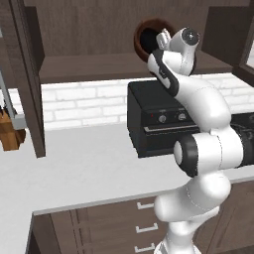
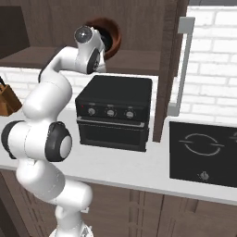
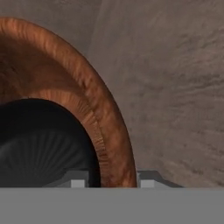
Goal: Pick up the bowls on the counter and stack them on top of one another in the open cabinet. Place the smaller bowl on top of the larger bowl.
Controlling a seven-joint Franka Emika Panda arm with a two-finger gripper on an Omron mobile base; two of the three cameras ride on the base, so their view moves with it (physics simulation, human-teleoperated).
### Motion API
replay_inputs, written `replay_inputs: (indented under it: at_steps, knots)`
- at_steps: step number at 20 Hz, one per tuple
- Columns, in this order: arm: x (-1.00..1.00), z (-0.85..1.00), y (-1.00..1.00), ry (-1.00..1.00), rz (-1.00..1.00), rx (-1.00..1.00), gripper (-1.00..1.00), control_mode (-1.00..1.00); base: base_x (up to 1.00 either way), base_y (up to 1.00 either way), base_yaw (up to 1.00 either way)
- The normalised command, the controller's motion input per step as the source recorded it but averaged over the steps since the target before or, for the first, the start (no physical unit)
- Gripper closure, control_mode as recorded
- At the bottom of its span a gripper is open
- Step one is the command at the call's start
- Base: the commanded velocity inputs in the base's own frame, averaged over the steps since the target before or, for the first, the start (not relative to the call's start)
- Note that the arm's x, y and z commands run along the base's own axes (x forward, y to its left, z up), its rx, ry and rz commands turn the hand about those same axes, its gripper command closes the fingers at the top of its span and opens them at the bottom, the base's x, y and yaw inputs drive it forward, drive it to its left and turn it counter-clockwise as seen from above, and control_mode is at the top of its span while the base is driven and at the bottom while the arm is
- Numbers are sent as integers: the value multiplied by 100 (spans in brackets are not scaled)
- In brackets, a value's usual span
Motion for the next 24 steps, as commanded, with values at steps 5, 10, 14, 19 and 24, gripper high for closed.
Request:
replay_inputs:
  at_steps: [5, 10, 14, 19, 24]
  knots:
    - [19, 1, 0, -7, 0, 0, -100, -100, 0, 0, 0]
    - [-1, 20, 0, -21, 0, 0, -100, -100, 0, 0, 0]
    - [-62, 22, 0, -26, 0, 0, -100, -100, 0, 0, 0]
    - [-100, -7, -18, -2, 0, 7, -100, -100, 0, 0, 0]
    - [-100, -84, -14, 23, 0, 1, -100, -100, 0, 0, 0]
